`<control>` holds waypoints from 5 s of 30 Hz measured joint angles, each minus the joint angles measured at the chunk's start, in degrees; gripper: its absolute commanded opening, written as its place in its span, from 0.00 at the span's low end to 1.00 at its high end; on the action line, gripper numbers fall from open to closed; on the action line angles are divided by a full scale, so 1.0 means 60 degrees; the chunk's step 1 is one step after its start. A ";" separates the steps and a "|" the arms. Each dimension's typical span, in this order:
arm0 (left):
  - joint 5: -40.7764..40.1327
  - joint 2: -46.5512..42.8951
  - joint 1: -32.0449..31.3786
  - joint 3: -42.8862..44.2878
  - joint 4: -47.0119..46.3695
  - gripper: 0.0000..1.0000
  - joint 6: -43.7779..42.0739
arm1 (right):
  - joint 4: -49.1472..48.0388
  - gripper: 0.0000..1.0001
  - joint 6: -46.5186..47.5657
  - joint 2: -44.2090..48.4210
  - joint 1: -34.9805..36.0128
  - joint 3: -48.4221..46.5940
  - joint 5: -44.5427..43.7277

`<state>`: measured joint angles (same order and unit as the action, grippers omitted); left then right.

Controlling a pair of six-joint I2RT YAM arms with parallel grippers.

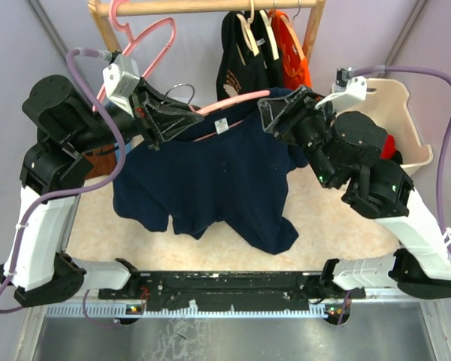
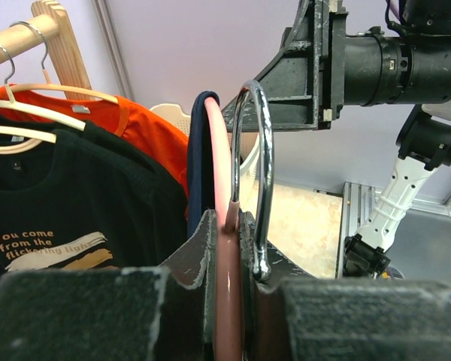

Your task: Place the t-shirt on the hanger

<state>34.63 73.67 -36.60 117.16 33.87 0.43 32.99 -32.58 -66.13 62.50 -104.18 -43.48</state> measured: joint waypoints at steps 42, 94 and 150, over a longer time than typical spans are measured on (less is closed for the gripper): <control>0.0120 0.0076 0.0062 0.0000 0.0106 0.00 0.0007 | 0.0521 0.00 0.1013 -0.1599 0.0692 -0.1723 0.0135; -0.0175 -0.0200 0.0055 0.2204 -0.0860 0.00 0.0805 | 0.0000 0.75 0.2328 0.1683 0.1147 -0.1384 0.5107; 0.2164 -0.0448 -0.0051 -0.0568 0.1810 0.35 0.2922 | 0.4218 0.00 0.4754 -0.0029 0.1188 -0.1770 0.7348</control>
<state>47.62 70.98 -36.91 113.75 44.73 17.96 58.30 -4.05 -66.30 69.63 -114.80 0.60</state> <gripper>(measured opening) 0.324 0.128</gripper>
